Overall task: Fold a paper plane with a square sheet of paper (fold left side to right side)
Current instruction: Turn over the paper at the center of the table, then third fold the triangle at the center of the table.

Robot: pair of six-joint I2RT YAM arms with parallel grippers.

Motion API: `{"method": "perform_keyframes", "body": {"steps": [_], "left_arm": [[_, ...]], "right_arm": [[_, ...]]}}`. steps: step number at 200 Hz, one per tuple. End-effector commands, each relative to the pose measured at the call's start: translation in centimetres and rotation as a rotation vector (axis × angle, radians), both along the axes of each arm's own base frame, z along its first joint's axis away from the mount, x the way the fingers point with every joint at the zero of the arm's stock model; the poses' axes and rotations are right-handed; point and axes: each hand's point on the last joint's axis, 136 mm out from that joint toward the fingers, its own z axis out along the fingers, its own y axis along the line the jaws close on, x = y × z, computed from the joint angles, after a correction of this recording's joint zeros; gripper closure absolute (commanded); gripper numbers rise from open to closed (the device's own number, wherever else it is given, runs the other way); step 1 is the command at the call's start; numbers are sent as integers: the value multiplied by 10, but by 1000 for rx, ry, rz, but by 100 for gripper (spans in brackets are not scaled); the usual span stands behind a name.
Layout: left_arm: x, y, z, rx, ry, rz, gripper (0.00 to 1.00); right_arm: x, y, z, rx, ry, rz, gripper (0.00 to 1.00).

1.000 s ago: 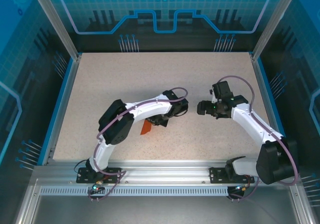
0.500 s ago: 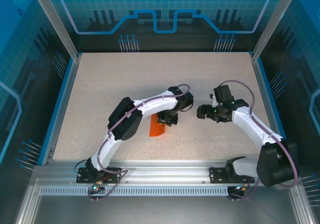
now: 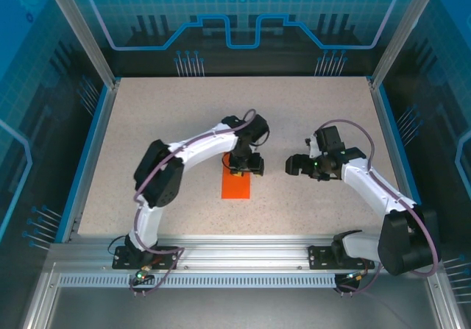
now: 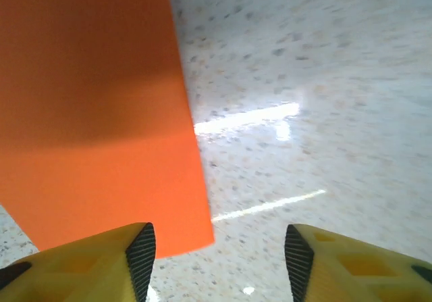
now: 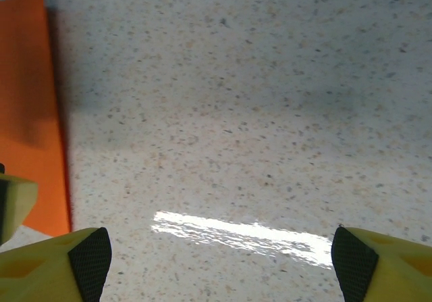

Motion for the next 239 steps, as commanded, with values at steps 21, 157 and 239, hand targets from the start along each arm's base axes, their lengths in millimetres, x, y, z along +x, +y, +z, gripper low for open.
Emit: {"method": "perform_keyframes", "body": {"steps": [21, 157, 239], "left_arm": [[18, 32, 46, -206, -157, 60, 38], [10, 99, -21, -431, -80, 325, 29], [11, 92, -41, -442, -25, 308, 29]], "right_arm": [[14, 43, 12, 155, -20, 72, 22], [83, 181, -32, 139, 78, 194, 85], [90, 172, -65, -19, 115, 193, 85]]}}
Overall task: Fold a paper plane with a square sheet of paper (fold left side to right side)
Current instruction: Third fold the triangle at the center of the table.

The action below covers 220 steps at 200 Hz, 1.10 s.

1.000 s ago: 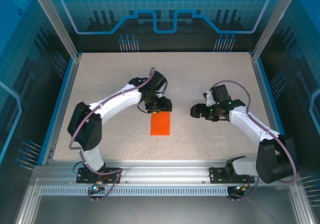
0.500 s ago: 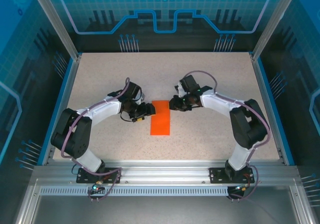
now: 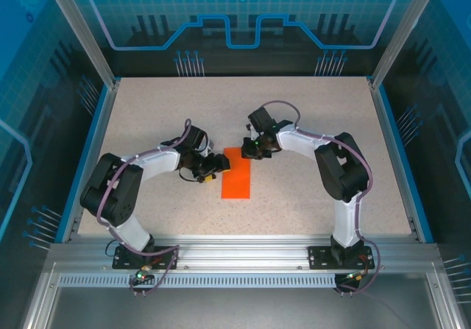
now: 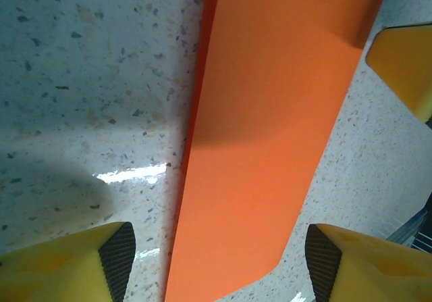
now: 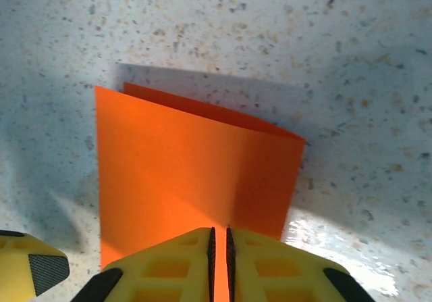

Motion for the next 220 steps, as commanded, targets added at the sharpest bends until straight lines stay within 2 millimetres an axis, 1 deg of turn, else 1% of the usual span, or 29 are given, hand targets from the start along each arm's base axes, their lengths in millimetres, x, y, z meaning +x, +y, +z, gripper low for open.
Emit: {"method": "perform_keyframes", "body": {"steps": [1, 31, 71, 110, 166, 220], "left_arm": [[1, -7, -1, -47, 14, -21, 29], [1, -11, -8, -61, 34, -41, 29], [-2, -15, -17, -77, 62, -54, 30], [-2, -20, -14, -110, 71, -64, 33], [-6, -30, -14, -132, 91, -87, 35], [-18, -33, -13, -127, 106, -96, 44]], "right_arm": [[-3, 0, -10, -56, 14, 30, 85], [-4, 1, -19, -60, 31, 43, 85], [-7, 0, -26, -68, 43, 54, 86], [-9, -1, -31, -71, 55, 56, 86], [-12, -2, -32, -71, 58, 59, 86], [-12, 0, -31, -62, 55, 64, 86]]}}
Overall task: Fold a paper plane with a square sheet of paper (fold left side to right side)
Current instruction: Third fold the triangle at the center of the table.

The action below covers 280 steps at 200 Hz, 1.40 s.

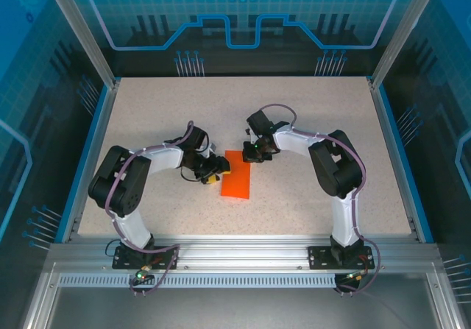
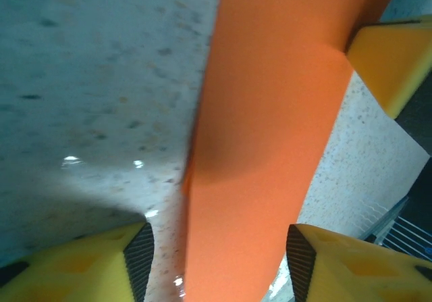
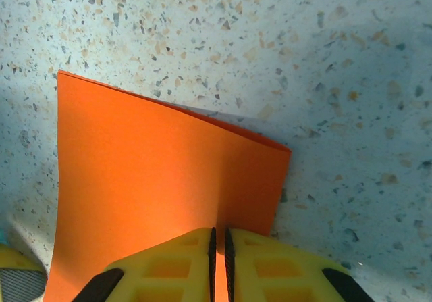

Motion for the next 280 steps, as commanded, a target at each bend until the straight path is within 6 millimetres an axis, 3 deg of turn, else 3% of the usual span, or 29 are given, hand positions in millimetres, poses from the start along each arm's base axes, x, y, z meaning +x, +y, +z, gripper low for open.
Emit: {"method": "perform_keyframes", "body": {"steps": [1, 67, 98, 135, 172, 195, 244, 250, 280], "left_arm": [[-14, -19, 0, -58, 25, -60, 44], [-22, -16, -6, -29, 40, -50, 51], [-24, -14, -5, -18, 54, -36, 65], [-29, -10, -4, -2, 95, 1, 89], [-34, -7, 3, 0, 129, 35, 96], [-35, -8, 8, -8, 142, 42, 98], [-37, -10, 12, -12, 176, 34, 99], [-37, -10, 12, -12, 179, 33, 99], [-37, -13, 10, -21, 199, 33, 100]], "right_arm": [[-9, 3, -8, -12, 24, 29, 86], [-9, 3, -8, -11, 20, 28, 85], [-6, 5, -1, 4, -18, 38, 84], [4, 11, 23, 48, -130, 85, 69], [3, 9, 62, 70, -289, 162, 52], [-18, 6, 80, 66, -374, 231, 45], [-97, 12, 93, 12, -527, 418, 29], [-109, 8, 83, -4, -521, 434, 27], [-145, 17, 77, -25, -565, 521, 20]]}}
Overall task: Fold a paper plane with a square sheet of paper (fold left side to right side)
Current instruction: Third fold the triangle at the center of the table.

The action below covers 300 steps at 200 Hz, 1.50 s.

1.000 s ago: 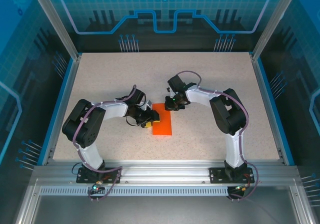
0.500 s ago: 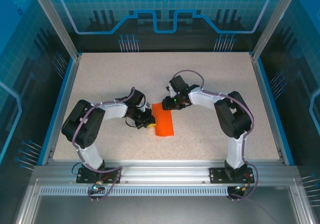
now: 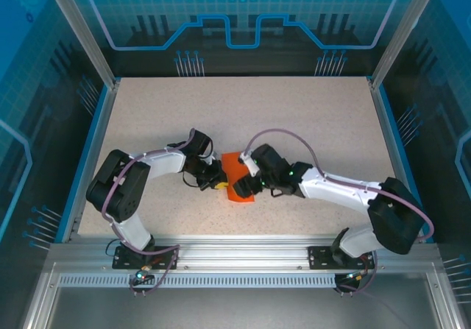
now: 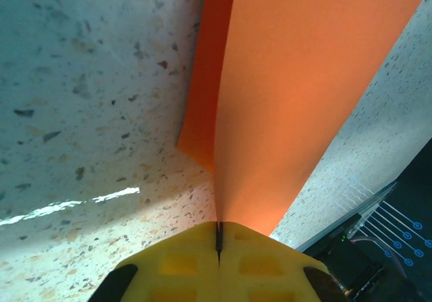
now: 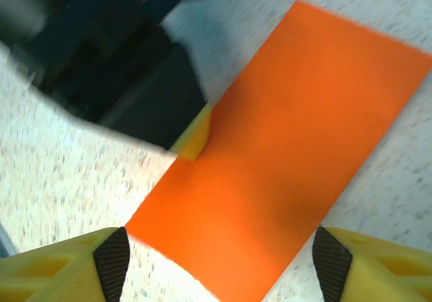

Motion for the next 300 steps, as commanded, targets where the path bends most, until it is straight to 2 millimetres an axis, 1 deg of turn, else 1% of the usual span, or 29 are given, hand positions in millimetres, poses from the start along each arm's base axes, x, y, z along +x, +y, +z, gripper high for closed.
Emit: {"method": "perform_keyframes", "body": {"steps": [1, 23, 58, 81, 103, 117, 119, 122, 141, 159, 180, 208, 221, 235, 250, 275, 300], "left_arm": [[-3, -5, 7, -24, 42, -4, 100], [-2, -7, 8, -28, 48, -3, 100], [0, -7, 10, -28, 48, -1, 100], [0, -8, 10, -28, 54, -3, 99], [0, -8, 9, -31, 59, -3, 99], [-1, -9, 9, -32, 61, -7, 99], [0, -8, 9, -33, 60, -7, 100], [0, -9, 10, -34, 60, -7, 100], [0, -9, 9, -33, 62, -9, 99], [0, -9, 9, -32, 63, -11, 100], [-1, -8, 8, -29, 68, -13, 99], [-1, -8, 8, -26, 63, -16, 99], [0, -8, 8, -22, 58, -21, 98], [0, -7, 10, -19, 46, -27, 90], [1, -3, 14, -14, 31, -32, 79], [4, 7, 23, -12, -2, -29, 65], [6, 21, 34, -9, -30, -26, 54]], "right_arm": [[-12, 3, -2, -41, -93, 37, 20], [-28, 10, -13, -104, -119, 90, 16], [-36, 25, -30, -189, -141, 157, 13], [-34, 35, -37, -227, -153, 184, 13], [-29, 43, -39, -228, -167, 189, 13], [-29, 43, -47, -247, -161, 197, 16], [-26, 49, -41, -233, -172, 196, 16], [-25, 52, -39, -228, -176, 194, 17], [-21, 58, -41, -223, -171, 192, 24], [-17, 61, -41, -219, -168, 181, 36], [-15, 60, -40, -205, -159, 170, 52], [-17, 56, -40, -192, -124, 179, 77], [-20, 54, -41, -186, -94, 190, 87], [-23, 51, -41, -178, -68, 202, 95], [-26, 49, -41, -156, -32, 211, 100], [-27, 46, -41, -120, 23, 207, 100], [-27, 45, -40, -89, 63, 196, 100]]}}
